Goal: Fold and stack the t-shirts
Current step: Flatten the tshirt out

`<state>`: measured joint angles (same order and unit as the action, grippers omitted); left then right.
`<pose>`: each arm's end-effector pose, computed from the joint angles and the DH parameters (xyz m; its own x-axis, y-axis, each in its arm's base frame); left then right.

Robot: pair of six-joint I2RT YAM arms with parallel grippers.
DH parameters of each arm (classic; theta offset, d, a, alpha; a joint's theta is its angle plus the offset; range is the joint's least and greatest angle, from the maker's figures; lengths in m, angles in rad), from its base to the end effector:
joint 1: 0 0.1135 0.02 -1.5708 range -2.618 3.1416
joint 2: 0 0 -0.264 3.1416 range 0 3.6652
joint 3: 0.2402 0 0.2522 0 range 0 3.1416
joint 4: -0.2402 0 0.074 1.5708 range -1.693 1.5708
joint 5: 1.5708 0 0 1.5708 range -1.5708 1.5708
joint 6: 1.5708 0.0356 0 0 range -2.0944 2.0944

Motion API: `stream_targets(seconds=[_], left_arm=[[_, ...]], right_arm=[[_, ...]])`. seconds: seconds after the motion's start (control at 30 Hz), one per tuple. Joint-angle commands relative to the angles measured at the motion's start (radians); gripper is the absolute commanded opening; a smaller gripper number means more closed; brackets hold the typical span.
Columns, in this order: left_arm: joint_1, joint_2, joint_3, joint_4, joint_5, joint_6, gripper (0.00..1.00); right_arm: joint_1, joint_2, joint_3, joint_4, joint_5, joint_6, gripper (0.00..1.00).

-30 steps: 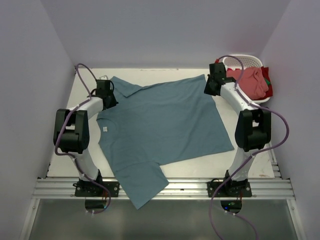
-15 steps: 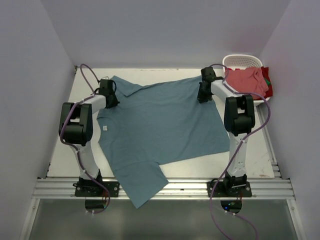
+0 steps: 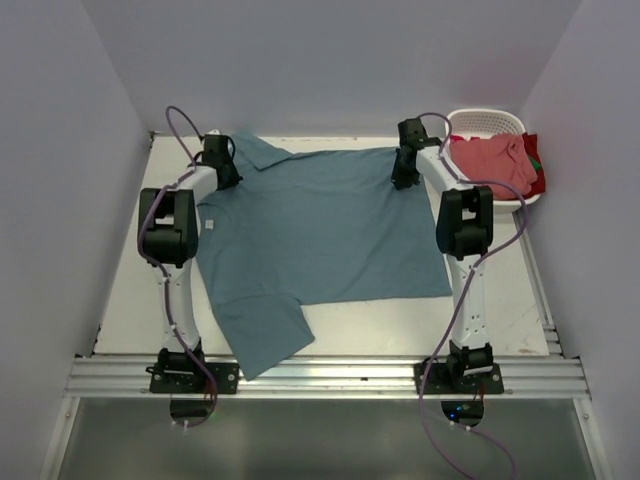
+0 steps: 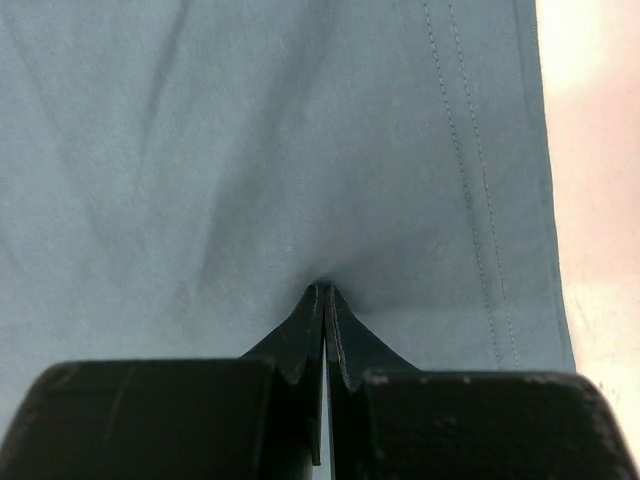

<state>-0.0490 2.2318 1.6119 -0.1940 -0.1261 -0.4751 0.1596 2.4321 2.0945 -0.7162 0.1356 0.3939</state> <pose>0.4910 -0.0196 0.1489 -0.6285 -0.4235 -0.6524 -0.3656 0.9012 -0.2328 0.5194 0.0787 0.1660 -0.8276 0.2519 -0.5015 0.2449 0.9661 0.0812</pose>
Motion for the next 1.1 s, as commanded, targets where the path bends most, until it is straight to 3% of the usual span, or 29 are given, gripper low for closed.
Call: stream_targets(seconds=[0.0, 0.27, 0.37, 0.43, 0.47, 0.5, 0.53, 0.57, 0.6, 0.63, 0.73, 0.8, 0.93, 1.07], left_arm=[[0.02, 0.1, 0.089, -0.116, 0.019, 0.03, 0.0], [0.034, 0.169, 0.246, -0.133, 0.094, 0.056, 0.0], [0.038, 0.144, 0.272, -0.119, 0.121, 0.066, 0.0], [0.04, 0.074, 0.257, -0.092, 0.149, 0.067, 0.0], [0.038, 0.04, 0.241, -0.075, 0.158, 0.067, 0.05], [0.038, -0.001, 0.191, -0.056, 0.163, 0.067, 0.09], [0.037, -0.096, 0.159, -0.011, 0.174, 0.066, 0.16], [0.038, -0.151, 0.122, 0.017, 0.177, 0.061, 0.35], [0.037, -0.206, 0.046, 0.045, 0.183, 0.061, 0.46], [0.034, -0.31, 0.011, 0.08, 0.177, 0.061, 0.63], [0.025, -0.493, -0.096, 0.096, 0.174, 0.058, 0.9], [0.017, -0.567, -0.156, 0.049, 0.163, 0.053, 1.0], [-0.021, -0.69, -0.216, -0.172, 0.163, 0.024, 1.0], [-0.086, -0.78, -0.448, -0.324, 0.174, -0.005, 0.99]], right_arm=[[-0.022, 0.083, 0.105, -0.064, 0.028, 0.034, 0.0], [-0.034, 0.137, 0.231, -0.077, 0.085, 0.053, 0.0], [-0.034, 0.096, 0.207, -0.023, 0.069, 0.04, 0.0], [-0.032, -0.003, 0.098, 0.039, 0.018, 0.026, 0.0], [-0.034, -0.065, 0.034, 0.14, 0.004, 0.023, 0.0], [-0.032, -0.129, -0.131, 0.217, -0.002, 0.025, 0.0], [-0.031, -0.268, -0.215, 0.289, -0.014, 0.023, 0.03], [-0.032, -0.33, -0.293, 0.423, -0.017, 0.023, 0.07], [-0.032, -0.387, -0.407, 0.47, -0.016, 0.023, 0.19], [-0.031, -0.443, -0.448, 0.516, -0.014, 0.022, 0.38], [-0.032, -0.6, -0.54, 0.505, -0.014, 0.01, 0.74], [-0.031, -0.698, -0.597, 0.483, -0.014, 0.007, 0.82], [-0.029, -0.844, -0.694, 0.349, 0.004, 0.005, 0.85], [-0.026, -0.975, -0.803, 0.221, 0.06, 0.023, 0.85]])
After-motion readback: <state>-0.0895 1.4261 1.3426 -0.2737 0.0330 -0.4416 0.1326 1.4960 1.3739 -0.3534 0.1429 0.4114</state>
